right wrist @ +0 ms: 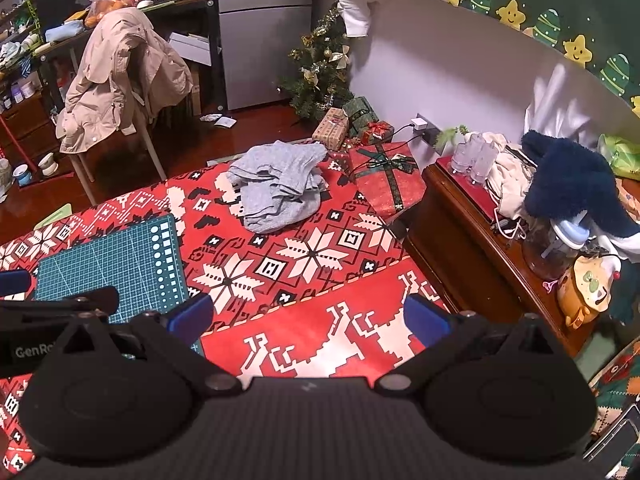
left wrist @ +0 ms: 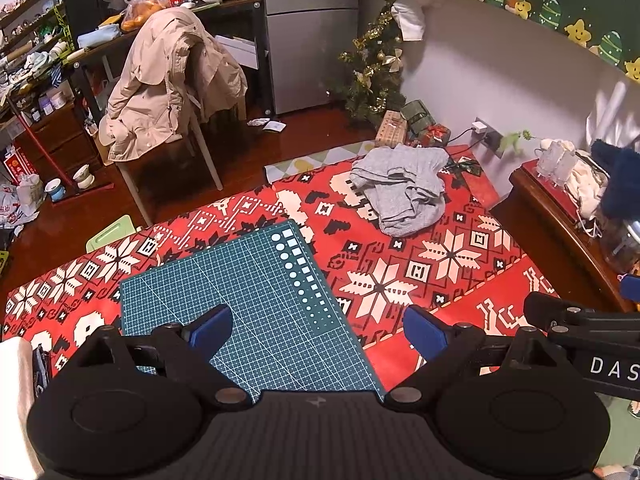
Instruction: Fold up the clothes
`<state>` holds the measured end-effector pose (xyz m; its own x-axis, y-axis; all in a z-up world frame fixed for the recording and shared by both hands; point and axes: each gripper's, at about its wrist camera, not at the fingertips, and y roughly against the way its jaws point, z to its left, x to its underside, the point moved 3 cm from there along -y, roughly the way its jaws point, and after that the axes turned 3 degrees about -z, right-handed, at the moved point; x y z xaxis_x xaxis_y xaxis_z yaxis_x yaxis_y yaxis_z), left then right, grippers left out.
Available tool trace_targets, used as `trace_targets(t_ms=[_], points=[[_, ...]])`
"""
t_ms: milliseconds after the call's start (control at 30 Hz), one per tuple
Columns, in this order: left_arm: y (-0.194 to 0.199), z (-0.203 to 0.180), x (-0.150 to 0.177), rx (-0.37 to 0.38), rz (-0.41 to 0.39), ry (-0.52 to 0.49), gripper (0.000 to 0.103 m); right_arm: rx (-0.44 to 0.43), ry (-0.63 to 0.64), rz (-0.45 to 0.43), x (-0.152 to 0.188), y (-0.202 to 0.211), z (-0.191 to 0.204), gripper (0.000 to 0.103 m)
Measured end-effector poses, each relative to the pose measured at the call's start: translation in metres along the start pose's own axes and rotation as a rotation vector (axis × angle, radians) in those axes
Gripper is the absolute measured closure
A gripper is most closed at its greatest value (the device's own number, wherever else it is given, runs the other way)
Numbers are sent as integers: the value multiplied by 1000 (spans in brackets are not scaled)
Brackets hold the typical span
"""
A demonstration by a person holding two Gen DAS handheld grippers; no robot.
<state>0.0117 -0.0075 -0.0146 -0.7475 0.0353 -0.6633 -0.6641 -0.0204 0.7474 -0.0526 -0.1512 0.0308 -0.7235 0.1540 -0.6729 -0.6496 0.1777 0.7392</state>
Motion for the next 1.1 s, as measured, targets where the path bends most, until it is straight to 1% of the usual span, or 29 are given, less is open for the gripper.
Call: trace_targets(t_ms=[233,467,567,700,800,900,933,967,1033,1100], points=[[1,-2,2,-8,-13,-3,10,3,-4,-7,3,0,-1,1],[2,-7,4,-28,-46,-25,10,26,-8,-12,5,0,-3,1],[3,-9,6,-20,-61,-36,10,13,-29,-1,7,-1,-6,1],[0,-13,9,11,-68,-48,10,6,-64,-2,11,-2,-13,1],[-3,-19,16,12,-87,-86,10,18,-69,-9,13,-3,-16,1],[-9,-26,24,9,-99,-144,10,37,-30,-19,17,-5,-15,1],[-11,-28,25,21,-93,-155,10,45,-14,-21,19,-6,-14,1],[-15,-28,27,51,-82,-158,10,51,-2,-24,20,-7,-13,1],[-22,-27,30,122,-58,-130,10,54,4,-31,24,-9,-13,1],[-29,-25,31,164,-56,-95,10,52,-11,-47,26,-12,-16,1]])
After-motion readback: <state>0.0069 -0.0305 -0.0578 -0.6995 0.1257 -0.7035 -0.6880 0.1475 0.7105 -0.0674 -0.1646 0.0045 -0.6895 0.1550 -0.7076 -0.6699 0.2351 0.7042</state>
